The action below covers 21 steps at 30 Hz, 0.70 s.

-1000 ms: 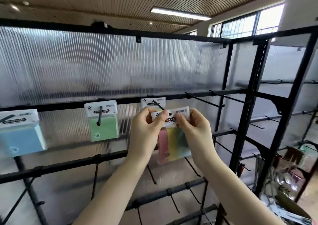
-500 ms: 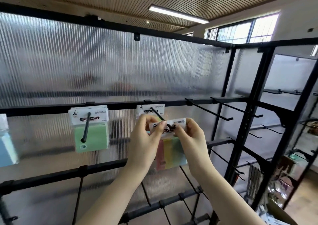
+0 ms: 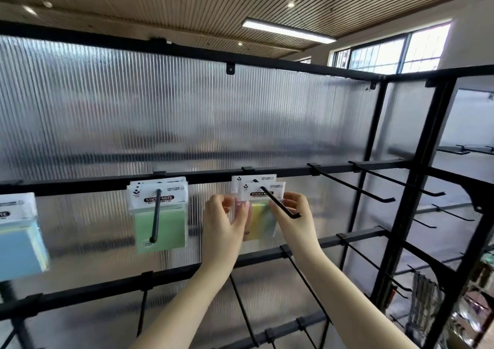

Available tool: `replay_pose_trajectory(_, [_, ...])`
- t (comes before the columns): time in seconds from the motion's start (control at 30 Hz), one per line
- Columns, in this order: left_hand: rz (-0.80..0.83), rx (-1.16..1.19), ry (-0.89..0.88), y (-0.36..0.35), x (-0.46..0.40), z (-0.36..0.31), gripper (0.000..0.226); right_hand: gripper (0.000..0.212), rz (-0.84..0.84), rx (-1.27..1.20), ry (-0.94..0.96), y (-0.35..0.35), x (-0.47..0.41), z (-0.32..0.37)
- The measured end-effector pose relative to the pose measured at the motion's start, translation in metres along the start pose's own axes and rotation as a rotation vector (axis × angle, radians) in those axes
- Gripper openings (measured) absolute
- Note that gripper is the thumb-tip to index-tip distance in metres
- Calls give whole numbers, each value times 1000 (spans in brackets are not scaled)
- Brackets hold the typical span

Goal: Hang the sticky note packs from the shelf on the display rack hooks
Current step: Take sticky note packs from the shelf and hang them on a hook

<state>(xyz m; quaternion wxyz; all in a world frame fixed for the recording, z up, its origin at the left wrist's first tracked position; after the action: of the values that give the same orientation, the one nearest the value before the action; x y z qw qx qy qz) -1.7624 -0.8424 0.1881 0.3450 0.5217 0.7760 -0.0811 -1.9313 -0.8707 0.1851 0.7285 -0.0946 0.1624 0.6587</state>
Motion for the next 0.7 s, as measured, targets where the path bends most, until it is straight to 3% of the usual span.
replay_pose_trajectory(0.17, [16,-63,73,-4,-9,16,39,49,16,65,-53,-5,-15,-13])
replay_pose_trajectory(0.37, [98,-109,265,-8,0,46,32,32,12,208,-134,-9,-18,-35])
replay_pose_trajectory(0.6, [363,-346,344,-5,35,69,32,18,234,413,-403,-12,23,-93])
replay_pose_trajectory(0.7, [437,-410,356,5,56,70,31,17,291,434,-389,-18,48,-98])
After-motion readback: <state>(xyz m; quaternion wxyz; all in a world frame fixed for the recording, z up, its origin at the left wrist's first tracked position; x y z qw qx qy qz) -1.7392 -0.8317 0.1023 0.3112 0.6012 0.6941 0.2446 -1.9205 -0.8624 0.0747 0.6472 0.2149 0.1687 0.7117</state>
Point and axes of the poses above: each hand's wrist, its own x-axis away from the middle knuckle, its own y-axis out of the back of the hand, z = x × y, the point moved 7 cm from there along -x, towards the middle knuckle, and after that the axes turned 6 degrees about z, right-handed, at the moved point
